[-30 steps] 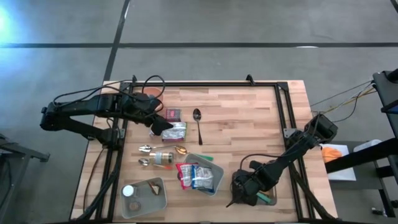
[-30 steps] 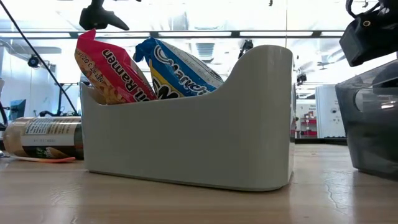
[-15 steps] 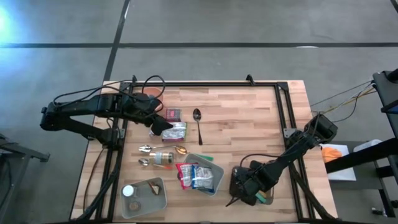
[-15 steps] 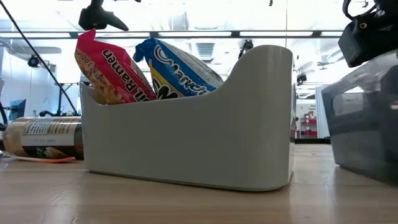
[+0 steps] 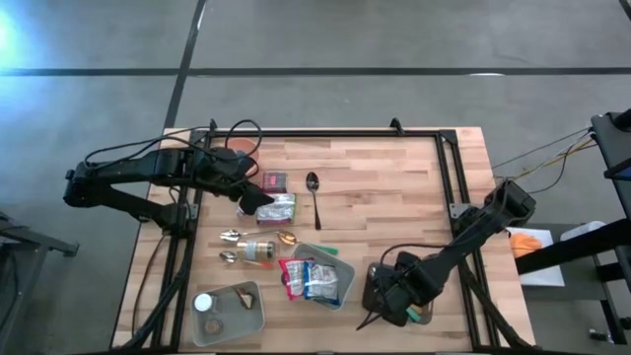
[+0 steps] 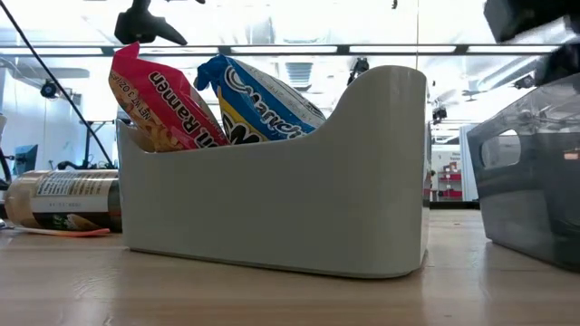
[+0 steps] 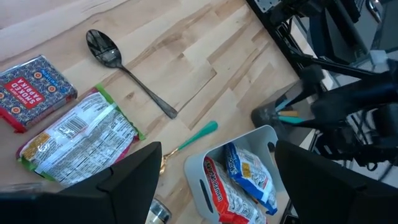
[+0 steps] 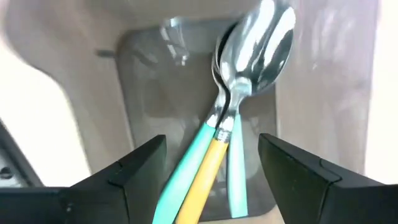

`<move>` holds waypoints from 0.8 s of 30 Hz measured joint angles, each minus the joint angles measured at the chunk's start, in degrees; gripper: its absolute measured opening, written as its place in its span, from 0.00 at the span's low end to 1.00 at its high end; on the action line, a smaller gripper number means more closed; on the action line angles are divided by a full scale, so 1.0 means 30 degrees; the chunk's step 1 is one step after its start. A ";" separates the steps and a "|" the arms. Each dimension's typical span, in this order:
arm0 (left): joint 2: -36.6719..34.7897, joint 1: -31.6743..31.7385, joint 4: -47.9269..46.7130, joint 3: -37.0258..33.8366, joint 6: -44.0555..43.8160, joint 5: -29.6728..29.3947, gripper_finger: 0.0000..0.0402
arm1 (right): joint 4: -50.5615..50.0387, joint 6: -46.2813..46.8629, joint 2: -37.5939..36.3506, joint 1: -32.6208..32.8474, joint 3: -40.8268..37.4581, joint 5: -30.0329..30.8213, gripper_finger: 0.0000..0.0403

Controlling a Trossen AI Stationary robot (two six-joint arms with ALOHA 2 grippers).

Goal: Pick & Place Food Item
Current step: Put the green noodle pack into the right gray bin

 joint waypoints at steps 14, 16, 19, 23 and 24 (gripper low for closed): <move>0.0422 0.0011 -0.3838 0.0007 0.0989 0.1153 0.79 | -0.2774 0.0171 -0.1511 -0.0616 0.3216 0.7019 0.63; 0.0762 0.0011 -0.4999 0.0007 0.1343 0.1125 0.79 | -0.2765 0.0698 -0.2304 -0.0778 0.2925 0.7883 0.63; 0.1413 0.0011 -0.6501 0.0007 0.1919 0.0971 0.79 | -0.2737 0.1310 -0.3450 -0.1057 0.2483 0.9111 0.63; 0.2453 0.0011 -0.5724 0.0007 0.2173 0.0899 0.79 | -0.2587 0.1468 -0.4851 -0.1699 0.1870 1.0241 0.63; 0.2762 0.0011 -0.5251 0.0007 0.2409 0.0823 0.79 | -0.2557 0.1457 -0.5137 -0.1863 0.1687 1.0541 0.63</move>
